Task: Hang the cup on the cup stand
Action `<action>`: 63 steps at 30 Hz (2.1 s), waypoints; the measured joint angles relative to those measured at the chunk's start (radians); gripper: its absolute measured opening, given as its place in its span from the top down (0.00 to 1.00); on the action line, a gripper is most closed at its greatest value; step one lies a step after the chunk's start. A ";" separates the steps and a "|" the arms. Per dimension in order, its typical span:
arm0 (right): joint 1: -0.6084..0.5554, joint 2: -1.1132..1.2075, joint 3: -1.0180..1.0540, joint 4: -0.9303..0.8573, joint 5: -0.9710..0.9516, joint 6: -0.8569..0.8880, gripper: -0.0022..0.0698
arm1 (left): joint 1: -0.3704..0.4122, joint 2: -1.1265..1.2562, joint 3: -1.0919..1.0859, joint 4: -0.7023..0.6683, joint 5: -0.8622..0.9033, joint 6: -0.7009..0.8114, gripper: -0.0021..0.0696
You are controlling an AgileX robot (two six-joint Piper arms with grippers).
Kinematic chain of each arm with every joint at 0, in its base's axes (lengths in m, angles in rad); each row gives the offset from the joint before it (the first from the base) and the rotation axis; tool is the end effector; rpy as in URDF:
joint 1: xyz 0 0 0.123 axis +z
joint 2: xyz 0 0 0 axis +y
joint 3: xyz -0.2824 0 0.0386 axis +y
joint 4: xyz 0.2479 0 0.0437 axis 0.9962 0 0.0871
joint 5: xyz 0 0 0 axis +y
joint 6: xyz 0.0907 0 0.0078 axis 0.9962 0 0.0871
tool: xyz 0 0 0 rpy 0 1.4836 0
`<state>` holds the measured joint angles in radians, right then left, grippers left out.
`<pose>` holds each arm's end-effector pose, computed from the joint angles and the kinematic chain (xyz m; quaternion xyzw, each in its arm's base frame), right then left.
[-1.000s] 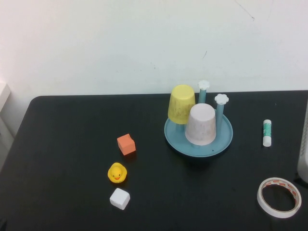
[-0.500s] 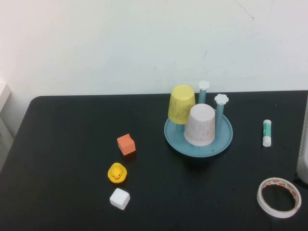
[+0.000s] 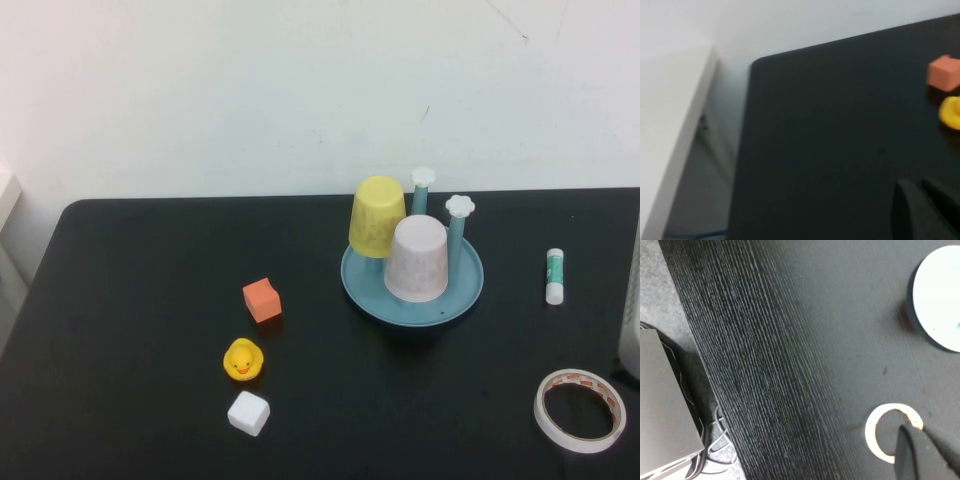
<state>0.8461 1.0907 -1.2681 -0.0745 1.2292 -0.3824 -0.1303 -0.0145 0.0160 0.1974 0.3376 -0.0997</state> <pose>0.1319 0.1394 0.4034 -0.5509 0.7786 0.0323 0.2988 0.0534 -0.0010 0.1786 0.0655 0.7856 0.0123 0.6152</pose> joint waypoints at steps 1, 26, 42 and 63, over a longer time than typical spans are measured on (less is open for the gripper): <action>0.000 0.000 0.000 0.000 0.000 0.000 0.97 | 0.000 0.000 0.000 -0.050 -0.006 0.054 0.97; 0.000 0.000 0.000 0.000 0.000 0.000 0.97 | 0.047 0.000 0.000 -0.242 -0.009 0.069 0.97; 0.000 0.000 0.000 0.000 0.000 0.000 0.97 | 0.047 0.000 0.000 -0.242 -0.009 0.069 0.97; -0.721 -0.610 0.549 0.258 -0.705 -0.071 0.97 | 0.047 0.000 0.000 -0.246 -0.009 0.069 0.97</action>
<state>0.1249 0.4804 -0.7195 0.1838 0.5241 -0.4531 -0.0829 -0.0145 0.0160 -0.0481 0.3282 -0.0307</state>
